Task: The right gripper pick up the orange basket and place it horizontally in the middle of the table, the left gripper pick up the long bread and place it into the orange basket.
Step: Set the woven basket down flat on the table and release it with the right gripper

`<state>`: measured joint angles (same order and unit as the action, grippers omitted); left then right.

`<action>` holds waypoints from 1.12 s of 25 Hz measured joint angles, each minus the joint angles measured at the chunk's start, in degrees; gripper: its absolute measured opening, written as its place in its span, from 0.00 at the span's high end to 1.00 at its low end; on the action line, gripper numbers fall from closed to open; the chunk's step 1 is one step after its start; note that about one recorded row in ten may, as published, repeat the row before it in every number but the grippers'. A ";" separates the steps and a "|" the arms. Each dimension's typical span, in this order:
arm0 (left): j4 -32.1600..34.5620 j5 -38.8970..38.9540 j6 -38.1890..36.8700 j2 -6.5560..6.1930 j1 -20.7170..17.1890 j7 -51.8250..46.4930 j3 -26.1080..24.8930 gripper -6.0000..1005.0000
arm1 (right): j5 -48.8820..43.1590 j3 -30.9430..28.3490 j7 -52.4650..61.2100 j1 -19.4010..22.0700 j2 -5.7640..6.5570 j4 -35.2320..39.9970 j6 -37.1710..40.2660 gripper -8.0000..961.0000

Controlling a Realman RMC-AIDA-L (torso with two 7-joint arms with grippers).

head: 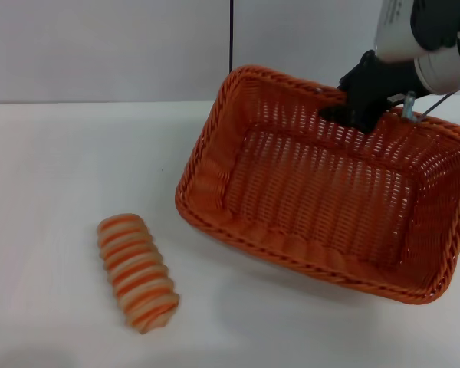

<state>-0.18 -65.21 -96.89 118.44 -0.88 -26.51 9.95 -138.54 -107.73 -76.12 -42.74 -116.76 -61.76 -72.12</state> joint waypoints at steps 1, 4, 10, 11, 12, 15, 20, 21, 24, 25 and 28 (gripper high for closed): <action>0.00 0.00 -0.06 0.00 0.00 0.00 0.12 0.20 | 0.20 -0.03 -1.81 0.26 -0.24 -0.29 0.07 0.84; 0.00 0.00 -0.47 0.00 -0.02 -0.14 0.62 0.20 | 1.09 -0.11 -5.87 0.81 -0.63 -0.99 0.37 0.84; -0.50 0.00 -2.63 0.04 -0.95 -0.08 0.72 0.20 | 1.59 -0.29 -11.14 1.10 -0.67 -2.72 1.35 0.84; -0.54 0.00 -2.88 0.03 -1.11 -0.04 0.73 0.20 | 1.78 -0.31 -12.07 1.10 -0.67 -2.75 1.57 0.84; -0.57 0.00 -3.12 0.03 -1.28 0.00 0.81 0.20 | 2.31 -0.33 -13.08 1.12 -0.67 -2.75 1.87 0.84; -0.66 0.00 -4.38 0.02 -2.28 0.07 1.13 0.20 | 5.04 -0.35 -16.00 1.39 -0.66 -2.58 2.95 0.84; -0.69 0.00 -8.35 0.04 -4.53 0.12 1.20 0.20 | 11.20 -0.27 -21.70 1.74 -0.66 -0.94 4.12 0.84; -0.67 0.01 -9.28 0.01 -5.24 0.35 1.22 0.20 | 12.27 -0.16 -22.93 1.60 -0.68 -0.06 4.44 0.84; -0.62 0.10 -11.80 0.03 -7.11 2.56 1.22 0.20 | 15.55 0.06 -26.41 1.33 -0.84 2.56 5.91 0.84; -0.62 0.10 -12.11 0.04 -7.36 2.95 1.22 0.20 | 16.54 0.09 -27.76 1.29 -0.97 3.25 6.44 0.84; -0.67 0.10 -12.51 0.02 -8.51 3.03 1.22 0.20 | 17.75 0.34 -30.11 1.19 -1.40 5.03 8.58 0.84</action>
<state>-0.85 -65.12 -109.40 118.46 -9.39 -23.48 11.16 -120.79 -107.39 -106.23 -41.55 -118.16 -56.73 -63.54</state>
